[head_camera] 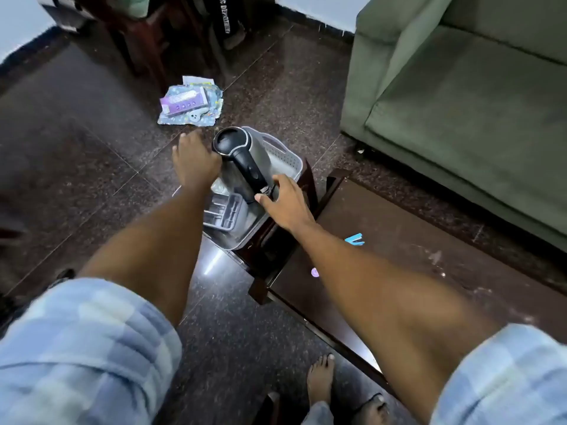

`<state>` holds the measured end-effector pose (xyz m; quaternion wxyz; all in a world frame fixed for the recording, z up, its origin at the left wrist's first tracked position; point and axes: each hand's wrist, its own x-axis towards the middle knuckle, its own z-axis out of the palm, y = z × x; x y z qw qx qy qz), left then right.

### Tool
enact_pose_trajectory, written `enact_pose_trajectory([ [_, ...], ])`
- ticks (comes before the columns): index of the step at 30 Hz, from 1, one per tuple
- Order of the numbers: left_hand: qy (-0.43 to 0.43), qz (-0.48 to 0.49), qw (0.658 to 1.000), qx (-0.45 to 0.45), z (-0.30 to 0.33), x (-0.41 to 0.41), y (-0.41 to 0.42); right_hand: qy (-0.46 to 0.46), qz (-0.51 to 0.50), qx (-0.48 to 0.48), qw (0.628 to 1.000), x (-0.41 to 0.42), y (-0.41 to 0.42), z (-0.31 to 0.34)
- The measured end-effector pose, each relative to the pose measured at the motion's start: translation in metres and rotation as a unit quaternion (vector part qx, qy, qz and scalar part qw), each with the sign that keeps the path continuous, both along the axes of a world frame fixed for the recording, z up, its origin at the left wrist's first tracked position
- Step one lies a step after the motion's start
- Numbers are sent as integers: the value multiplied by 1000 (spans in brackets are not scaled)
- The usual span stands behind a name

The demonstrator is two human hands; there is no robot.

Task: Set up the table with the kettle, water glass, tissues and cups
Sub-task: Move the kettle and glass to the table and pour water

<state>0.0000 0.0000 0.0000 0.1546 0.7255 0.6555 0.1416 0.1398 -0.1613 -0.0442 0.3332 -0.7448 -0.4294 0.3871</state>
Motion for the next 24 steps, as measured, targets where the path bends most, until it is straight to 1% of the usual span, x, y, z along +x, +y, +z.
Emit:
enact_pose_trajectory([
  [2, -10, 59, 994, -88, -14, -15, 17, 11, -3, 5, 1000, -9, 20, -7],
  [4, -3, 59, 981, -185, -29, -28, 25, 15, -7, 2, 1000, -17, 35, -14],
  [6, -8, 42, 974, -222, -44, -31, 27, 53, -37, 10, 998, -23, 47, -21],
  [7, -16, 41, 975, -219, -52, -31, 29, 70, -58, 20, 996, -24, 53, -24],
  [9, -4, 37, 980, -193, -65, -30, 31, 84, -89, 27, 992, -24, 64, -25],
  [12, 45, 25, 987, -155, -78, -32, 37, 80, -108, 49, 990, -22, 73, -22],
  [14, 53, 25, 988, -143, -85, -31, 41, 69, -116, 65, 989, -21, 74, -25],
  [19, 4, 26, 993, -119, -85, -31, 43, 65, -136, 102, 983, -20, 66, -26],
  [24, -26, 20, 995, -92, -70, -21, 37, 75, -153, 177, 969, 3, 57, 12],
])
